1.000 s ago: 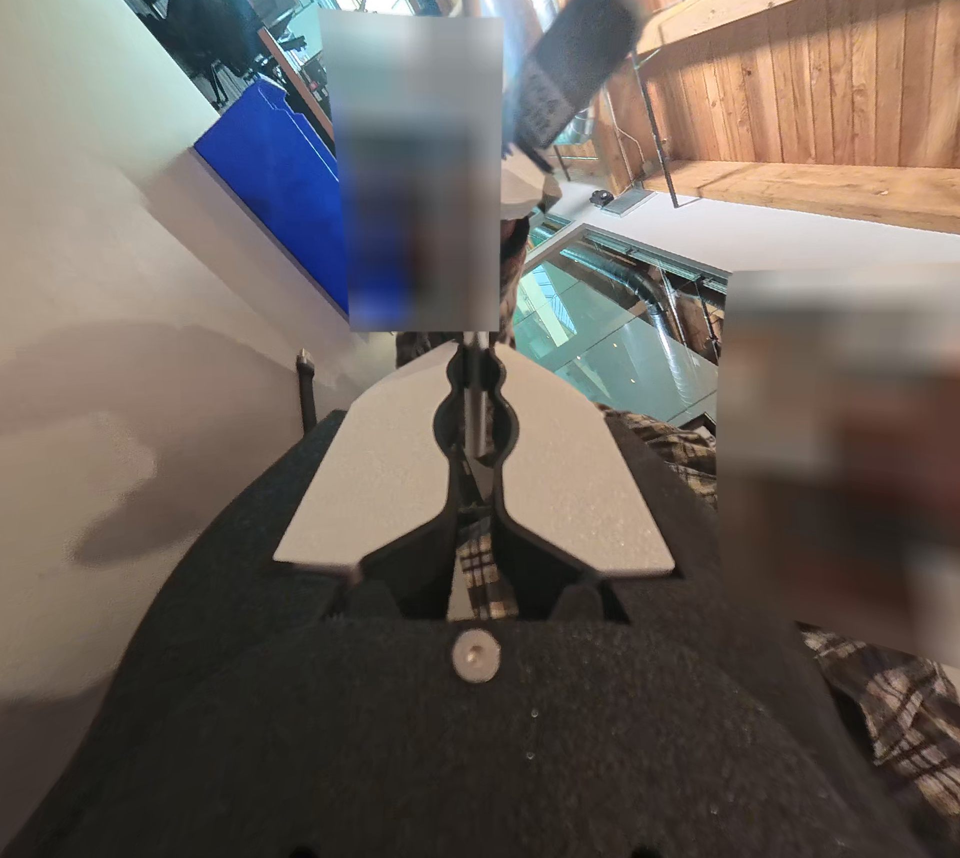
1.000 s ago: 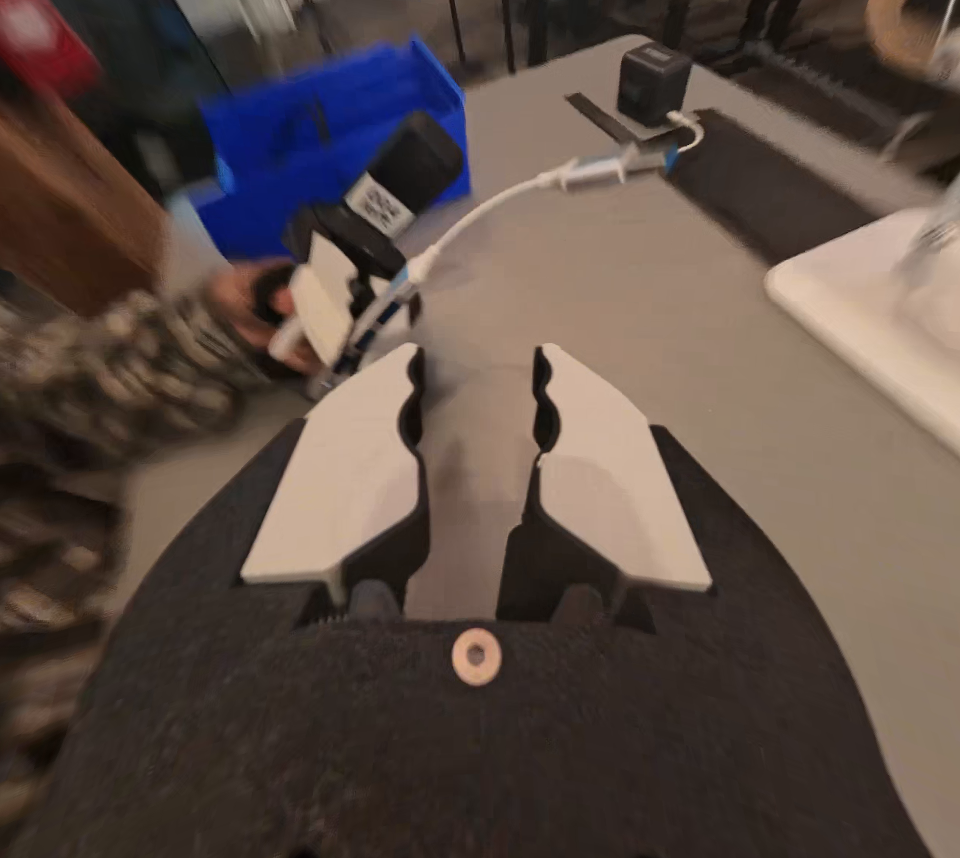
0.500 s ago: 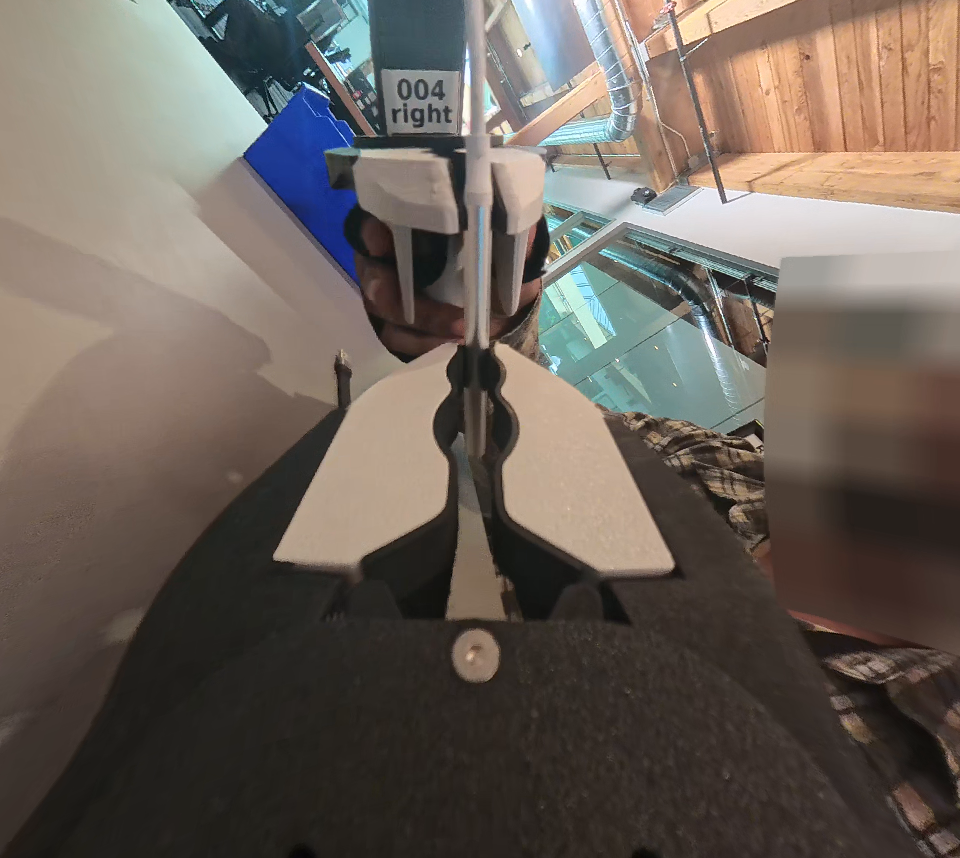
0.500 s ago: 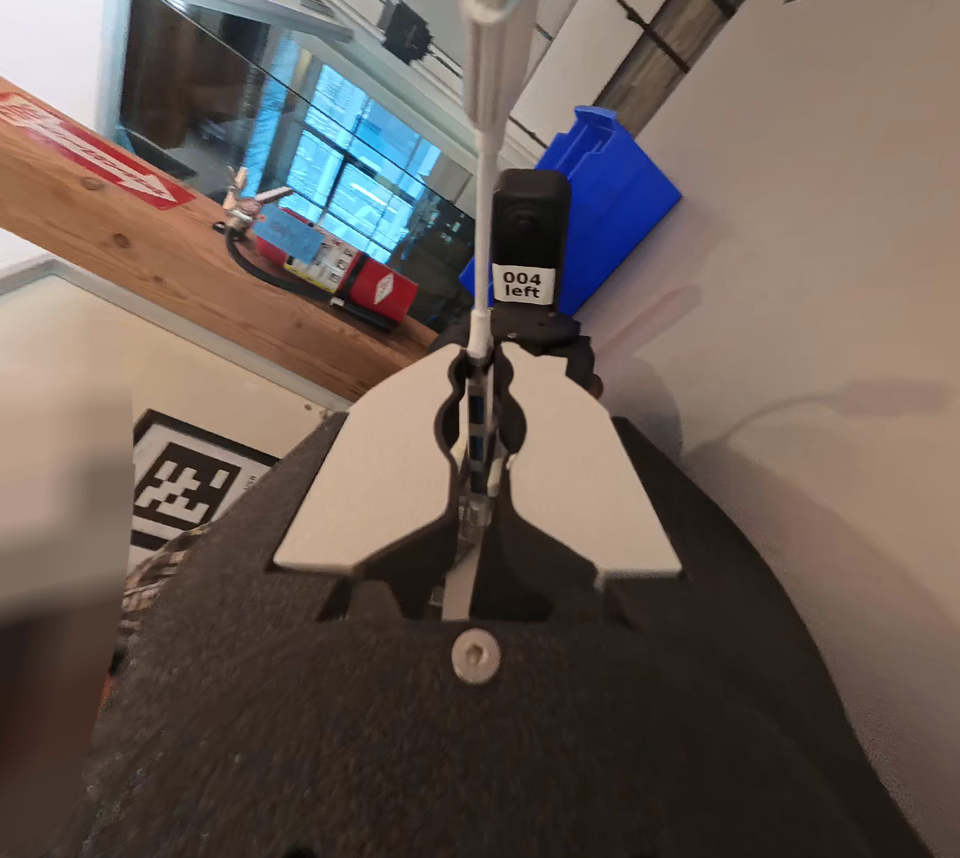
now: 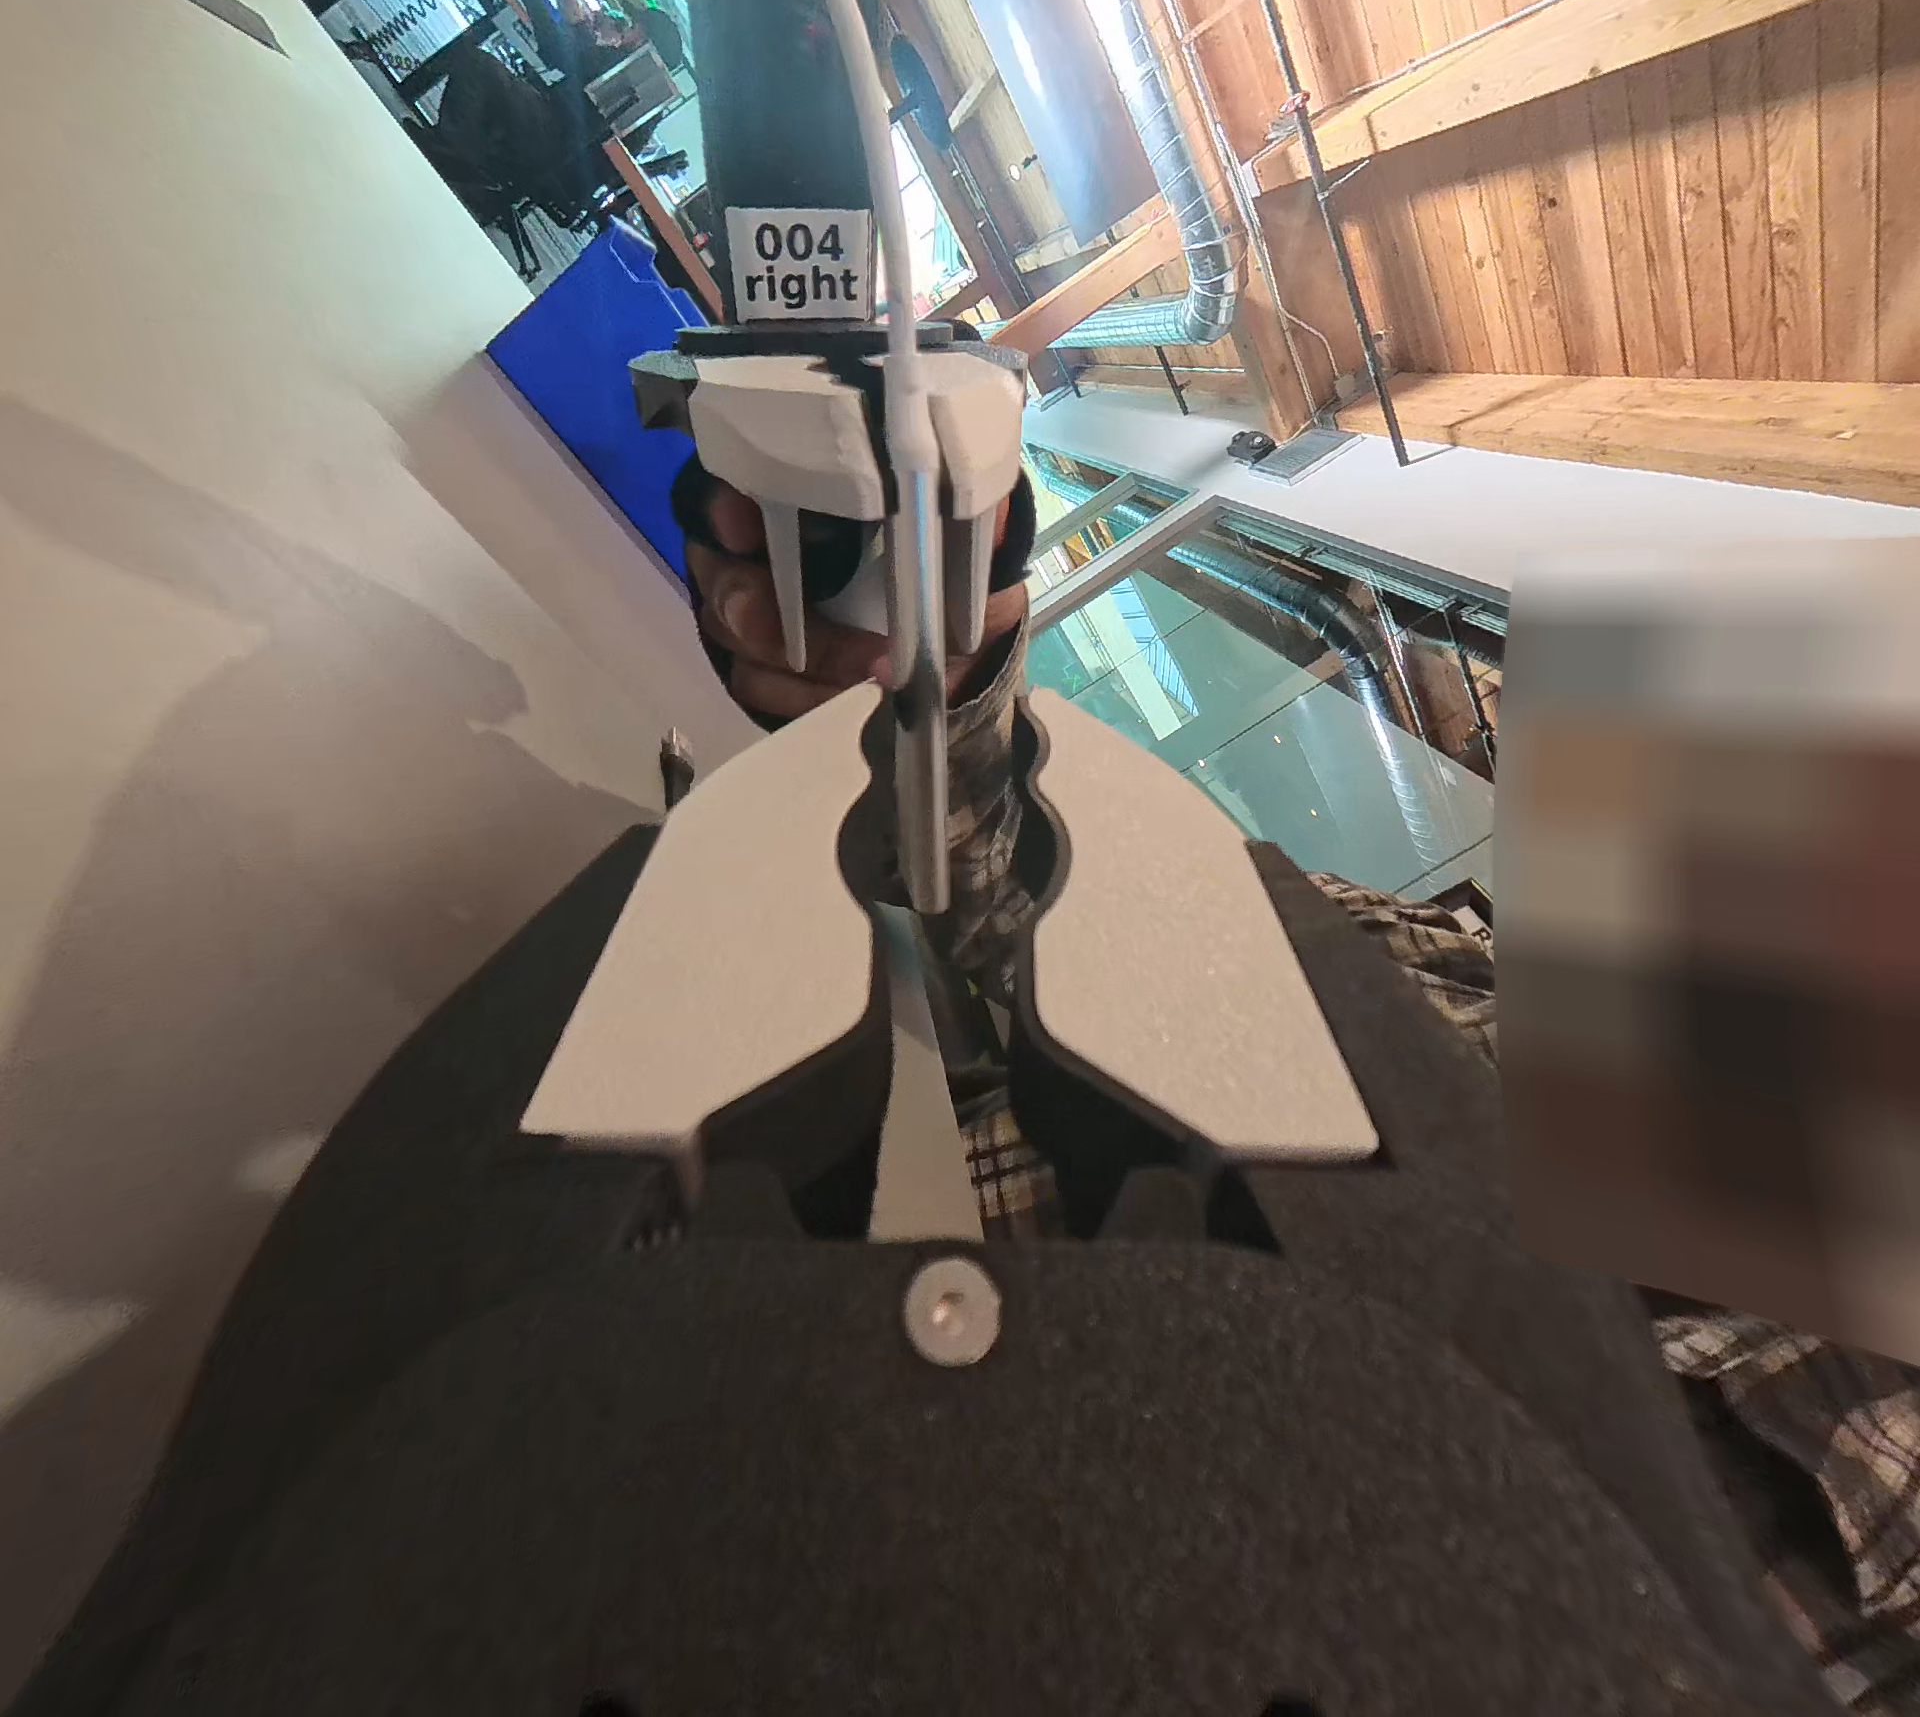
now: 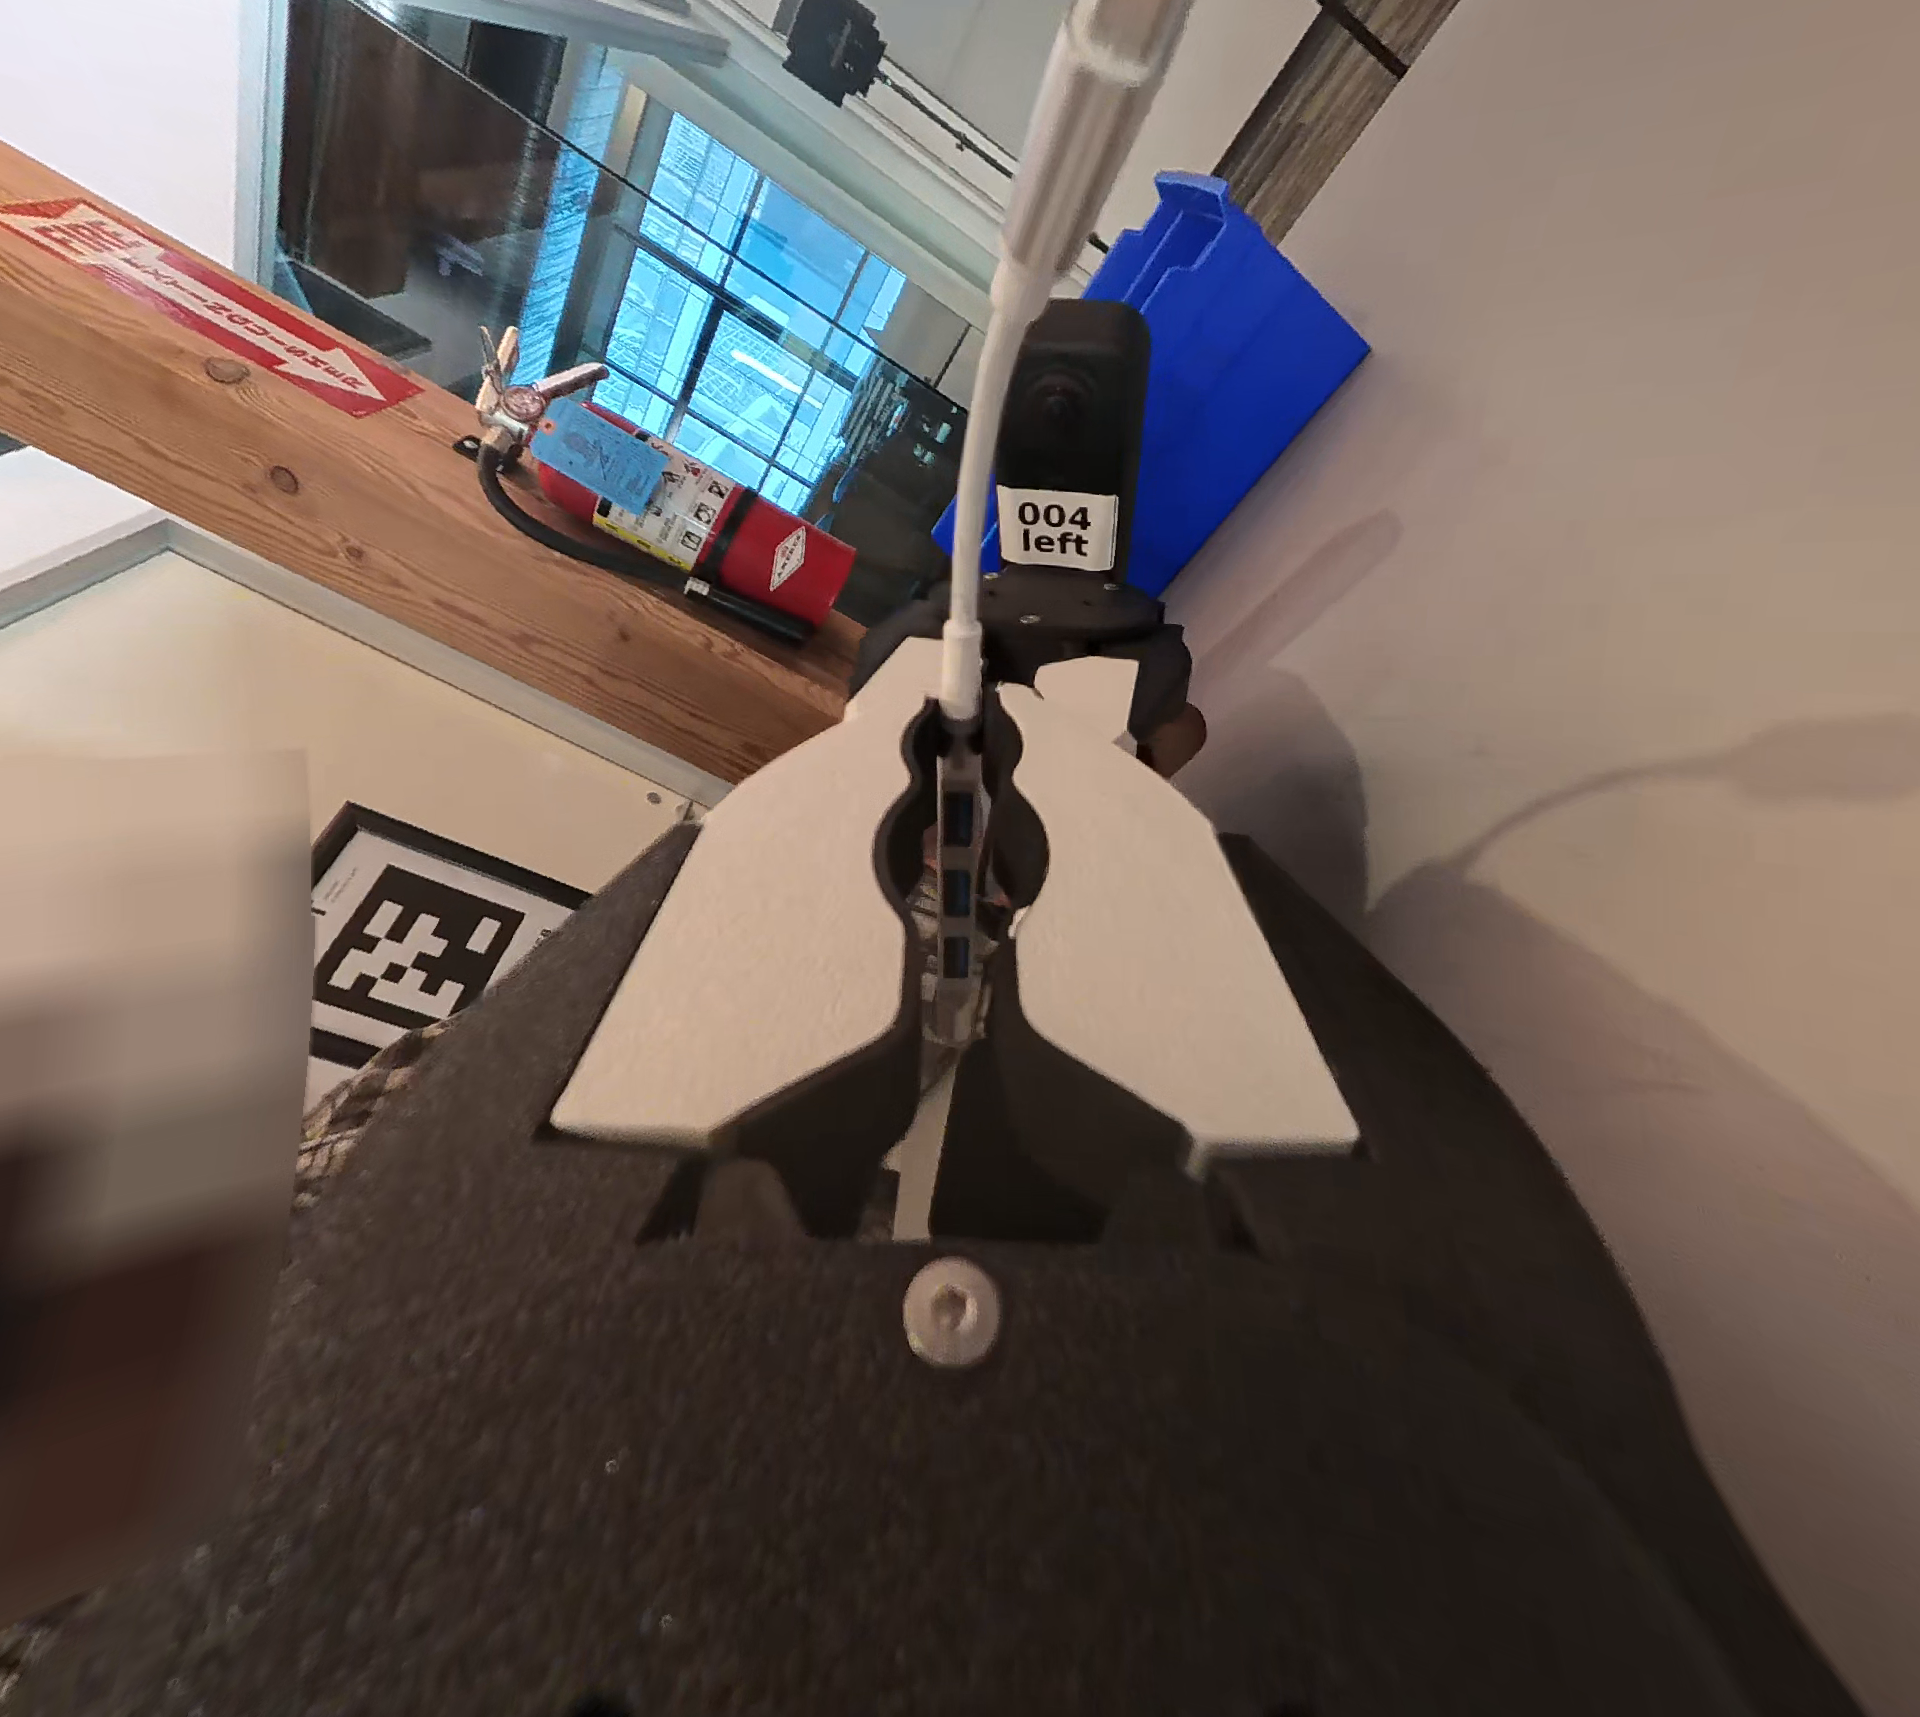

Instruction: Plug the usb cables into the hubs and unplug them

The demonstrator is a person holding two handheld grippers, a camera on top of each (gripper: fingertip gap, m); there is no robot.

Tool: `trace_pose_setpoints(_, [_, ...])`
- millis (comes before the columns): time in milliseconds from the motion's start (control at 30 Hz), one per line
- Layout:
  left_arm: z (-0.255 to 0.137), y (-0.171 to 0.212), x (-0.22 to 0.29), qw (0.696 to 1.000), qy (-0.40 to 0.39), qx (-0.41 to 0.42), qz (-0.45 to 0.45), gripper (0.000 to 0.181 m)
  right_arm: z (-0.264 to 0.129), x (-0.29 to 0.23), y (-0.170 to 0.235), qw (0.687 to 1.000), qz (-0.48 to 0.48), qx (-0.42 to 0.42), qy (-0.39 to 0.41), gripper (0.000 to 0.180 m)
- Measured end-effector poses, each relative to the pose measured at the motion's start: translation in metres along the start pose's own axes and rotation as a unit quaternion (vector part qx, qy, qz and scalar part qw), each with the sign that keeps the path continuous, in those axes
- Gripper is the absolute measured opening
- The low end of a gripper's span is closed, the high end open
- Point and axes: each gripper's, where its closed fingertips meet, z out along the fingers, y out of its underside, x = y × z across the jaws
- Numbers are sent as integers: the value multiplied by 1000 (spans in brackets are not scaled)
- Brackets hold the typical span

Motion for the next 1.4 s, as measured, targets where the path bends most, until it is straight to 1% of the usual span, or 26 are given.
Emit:
trace_pose_setpoints(133, [0,1,-2,1000,0,3,1,9,3,-3,1,1000,4,9,-14,7])
trace_pose_setpoints(233, [0,1,-3,1000,3,6,-7,9,2,-3,1,1000,-2,16,-12,6])
trace_pose_setpoints(400, [1,2,-3,1000,-19,0,12,8,1,-3,2,1000,-9,13,-12,6])
trace_pose_setpoints(567, [1,0,-2,1000,-18,11,13,6,-3,-6,0,999,-43,22,-8,8])
trace_pose_setpoints(700, [-3,-4,-2,999,-22,22,18,7,-19,-7,-7,995,-90,46,10,20])
trace_pose_setpoints(800, [-7,-8,-3,999,-23,30,15,6,-40,-1,-3,987,-144,44,49,28])
trace_pose_setpoints(900, [-11,-11,-2,999,-28,33,22,7,-68,10,9,973,-205,21,104,35])
trace_pose_setpoints(967, [-12,-12,-1,998,-35,33,31,6,-89,16,18,958,-253,0,138,39])
trace_pose_setpoints(1133, [-16,-15,0,998,-40,37,39,6,-133,29,42,899,-372,-67,223,52])
trace_pose_setpoints(1267, [-17,-15,-1,997,-51,32,49,6,-145,30,62,854,-447,-114,242,57])
trace_pose_setpoints(1300, [-18,-15,-2,997,-52,31,52,6,-145,29,66,847,-459,-120,240,58])
trace_pose_setpoints(1400, [-19,-15,-5,997,-52,33,47,6,-138,23,81,843,-475,-131,216,59])
